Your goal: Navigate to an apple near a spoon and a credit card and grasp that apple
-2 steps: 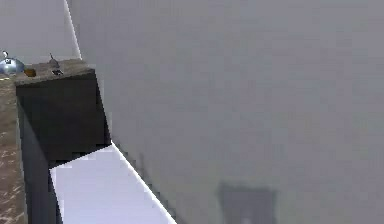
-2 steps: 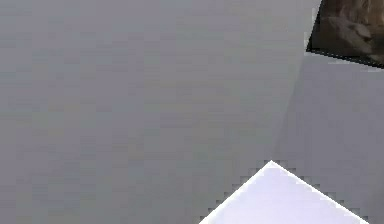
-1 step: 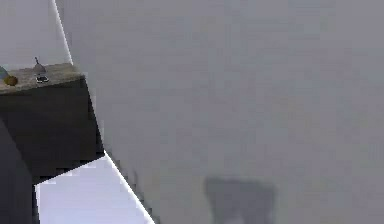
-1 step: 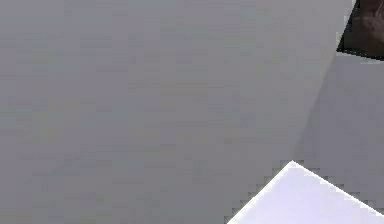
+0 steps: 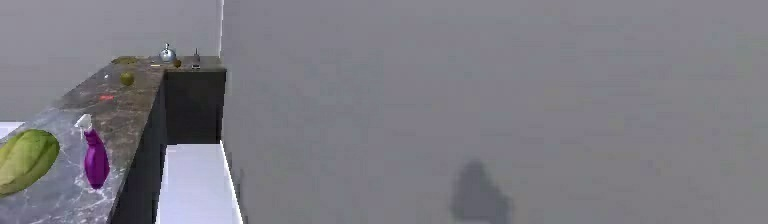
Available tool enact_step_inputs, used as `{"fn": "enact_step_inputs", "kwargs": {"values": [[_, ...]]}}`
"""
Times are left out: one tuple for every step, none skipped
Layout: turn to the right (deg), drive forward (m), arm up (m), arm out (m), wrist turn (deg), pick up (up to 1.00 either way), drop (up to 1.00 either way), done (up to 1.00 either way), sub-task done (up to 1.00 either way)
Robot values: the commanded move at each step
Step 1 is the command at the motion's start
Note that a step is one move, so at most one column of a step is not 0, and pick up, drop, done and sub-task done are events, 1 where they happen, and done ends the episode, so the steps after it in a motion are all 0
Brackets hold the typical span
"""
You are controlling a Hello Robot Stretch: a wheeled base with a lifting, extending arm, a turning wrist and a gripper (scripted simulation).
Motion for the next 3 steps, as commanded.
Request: {"fn": "enact_step_inputs", "kwargs": {"values": [[0.0, 1.0, 0.0, 0.0, 0.0, 0.0, 0.0, 0.0, 0.0], [0.0, 0.3, 0.0, 0.0, 0.0, 0.0, 0.0, 0.0, 0.0], [-45.0, 0.0, 0.0, 0.0, 0.0, 0.0, 0.0, 0.0, 0.0]]}}
